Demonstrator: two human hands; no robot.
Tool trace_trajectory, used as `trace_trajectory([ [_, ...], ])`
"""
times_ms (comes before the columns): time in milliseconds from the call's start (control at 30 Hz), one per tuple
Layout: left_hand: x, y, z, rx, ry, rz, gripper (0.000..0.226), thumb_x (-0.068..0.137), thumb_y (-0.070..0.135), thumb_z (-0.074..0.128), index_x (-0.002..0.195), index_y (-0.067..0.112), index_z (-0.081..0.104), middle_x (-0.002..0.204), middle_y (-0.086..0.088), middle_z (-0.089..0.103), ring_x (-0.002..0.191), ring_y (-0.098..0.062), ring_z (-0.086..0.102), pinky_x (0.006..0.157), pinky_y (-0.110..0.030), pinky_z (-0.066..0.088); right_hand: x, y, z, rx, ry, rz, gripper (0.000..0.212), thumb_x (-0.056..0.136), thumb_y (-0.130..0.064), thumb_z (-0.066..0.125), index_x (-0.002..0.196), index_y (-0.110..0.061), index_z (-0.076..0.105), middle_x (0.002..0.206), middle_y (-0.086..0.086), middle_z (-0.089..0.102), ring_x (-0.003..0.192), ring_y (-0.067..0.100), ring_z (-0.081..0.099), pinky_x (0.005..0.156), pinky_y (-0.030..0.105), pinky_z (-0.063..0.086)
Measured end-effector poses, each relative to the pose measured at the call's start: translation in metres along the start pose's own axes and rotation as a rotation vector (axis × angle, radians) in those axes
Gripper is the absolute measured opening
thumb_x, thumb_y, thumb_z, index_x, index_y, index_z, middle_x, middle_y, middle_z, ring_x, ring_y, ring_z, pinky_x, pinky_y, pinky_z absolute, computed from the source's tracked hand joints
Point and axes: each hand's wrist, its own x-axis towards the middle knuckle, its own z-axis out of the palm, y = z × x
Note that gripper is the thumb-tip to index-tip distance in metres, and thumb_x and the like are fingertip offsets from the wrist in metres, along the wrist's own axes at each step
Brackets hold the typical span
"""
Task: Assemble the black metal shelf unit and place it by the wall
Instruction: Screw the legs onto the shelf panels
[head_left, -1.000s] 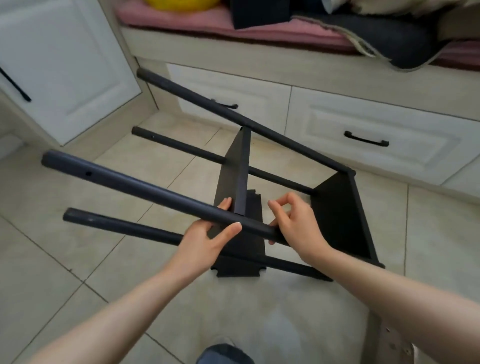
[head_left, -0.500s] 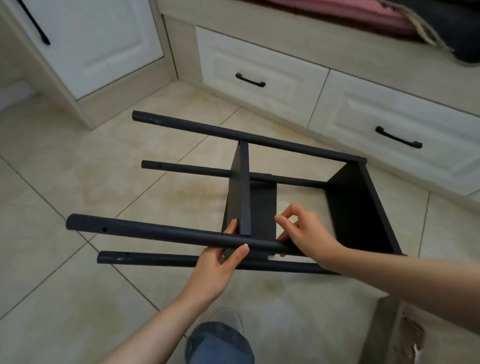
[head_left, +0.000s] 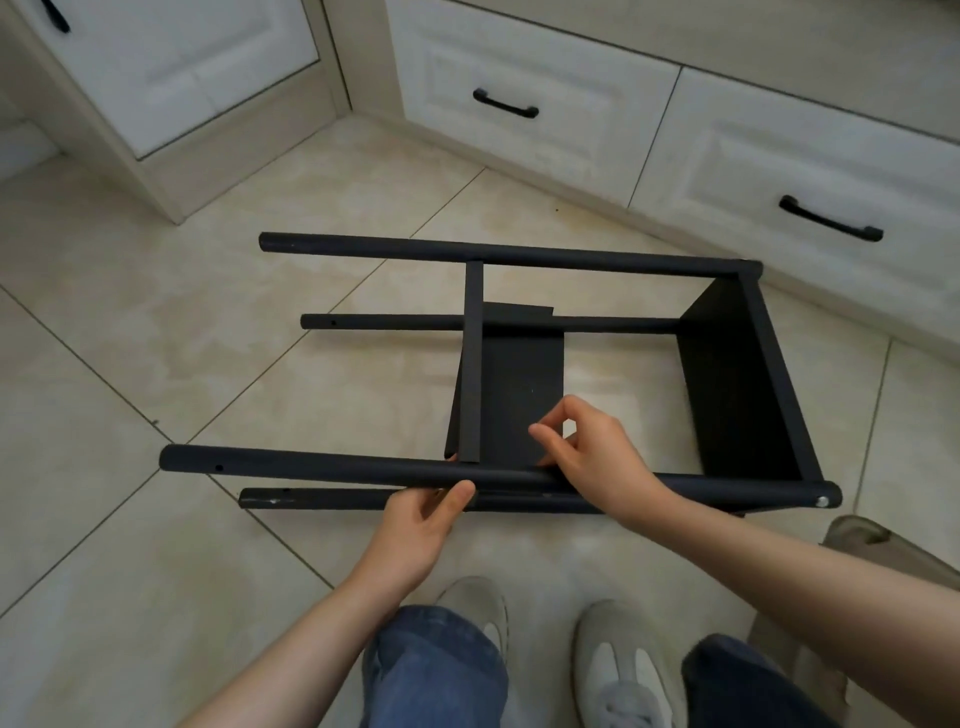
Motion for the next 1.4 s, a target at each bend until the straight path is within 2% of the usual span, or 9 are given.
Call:
trace_trajectory([
  [67,0.005,0.001,-0.003,0.067,-0.003,-0.013,0.011,0.092,0.044,0.06,0.091,0.035,0.067,0.096,0.015,0.072,0.103,-0.003,0.067,0.101,-0.036,0.053,0.002,-0.001,-0.001,-0.014,-0.011,0.011,0.011,0.097,-0.037,0.059,0.093,-0.028,0.053,0.074,-0.003,0.071,0.071,0.008,0.068,0.07,0.025,0.057],
  [167,0.006,0.007,-0.01,0.267,0.018,-0.067,0.043,0.087,0.061,0.061,0.075,0.022,0.075,0.082,0.0,0.078,0.08,-0.01,0.075,0.085,-0.044,0.06,0.004,-0.001,-0.001,-0.034,-0.014,0.026,0.012,0.097,-0.037,0.058,0.094,-0.027,0.052,0.075,-0.004,0.07,0.071,0.007,0.067,0.067,0.022,0.053],
  [233,0.004,0.023,-0.016,0.638,0.099,-0.003,0.053,0.087,0.068,0.058,0.067,0.02,0.073,0.067,0.003,0.073,0.065,-0.01,0.071,0.073,-0.037,0.06,0.003,-0.001,0.001,-0.051,-0.011,0.016,0.012,0.097,-0.037,0.058,0.093,-0.028,0.051,0.075,-0.005,0.07,0.071,0.007,0.067,0.065,0.021,0.053],
  [400,-0.001,0.068,-0.026,1.309,0.272,0.297,0.052,0.079,0.079,0.057,0.079,0.027,0.048,0.073,0.01,0.051,0.075,-0.015,0.052,0.059,-0.028,0.035,0.004,0.004,0.002,-0.068,-0.002,-0.026,0.015,0.096,-0.037,0.06,0.09,-0.026,0.052,0.071,-0.005,0.071,0.071,0.009,0.068,0.072,0.031,0.057],
  [533,0.025,0.06,-0.043,1.243,0.053,0.713,0.077,0.077,0.065,0.068,0.141,0.028,0.049,0.13,0.001,0.055,0.123,-0.024,0.05,0.099,-0.037,0.042,0.003,0.006,0.004,-0.101,-0.003,-0.062,0.016,0.096,-0.037,0.06,0.092,-0.023,0.054,0.07,-0.003,0.07,0.069,0.01,0.067,0.072,0.035,0.058],
  [633,0.048,0.059,-0.055,1.26,-0.225,0.706,0.089,0.083,0.075,0.044,0.158,0.045,0.008,0.168,0.014,0.002,0.155,-0.016,-0.008,0.125,-0.037,0.003,0.004,0.008,0.004,-0.107,-0.01,-0.081,0.017,0.095,-0.037,0.06,0.093,-0.022,0.054,0.071,0.001,0.071,0.07,0.015,0.067,0.072,0.038,0.058],
  [733,0.058,0.053,-0.058,1.266,-0.339,0.712,0.082,0.087,0.078,0.032,0.156,0.05,-0.003,0.164,0.023,-0.02,0.148,-0.005,-0.031,0.122,-0.031,-0.008,0.005,0.009,0.004,-0.117,-0.021,-0.093,0.016,0.095,-0.038,0.061,0.092,-0.023,0.054,0.072,0.002,0.071,0.07,0.016,0.068,0.071,0.039,0.058],
  [1033,0.061,0.046,-0.054,1.158,-0.359,0.789,0.071,0.088,0.076,0.038,0.146,0.037,0.041,0.166,0.02,-0.003,0.153,-0.005,-0.015,0.122,-0.027,0.004,-0.004,0.012,0.003,-0.065,-0.006,-0.115,0.017,0.094,-0.035,0.062,0.087,-0.022,0.054,0.061,0.009,0.066,0.046,0.016,0.048,0.046,0.023,0.038],
  [1400,0.023,0.007,-0.047,1.158,-0.29,0.906,0.064,0.093,0.07,0.042,0.141,0.029,0.049,0.168,0.005,0.017,0.157,-0.019,0.003,0.123,-0.042,0.015,-0.049,0.022,0.011,0.005,-0.107,-0.063,0.015,0.09,-0.04,0.062,0.088,-0.028,0.053,0.065,0.0,0.071,0.061,0.017,0.067,0.063,0.039,0.056],
])
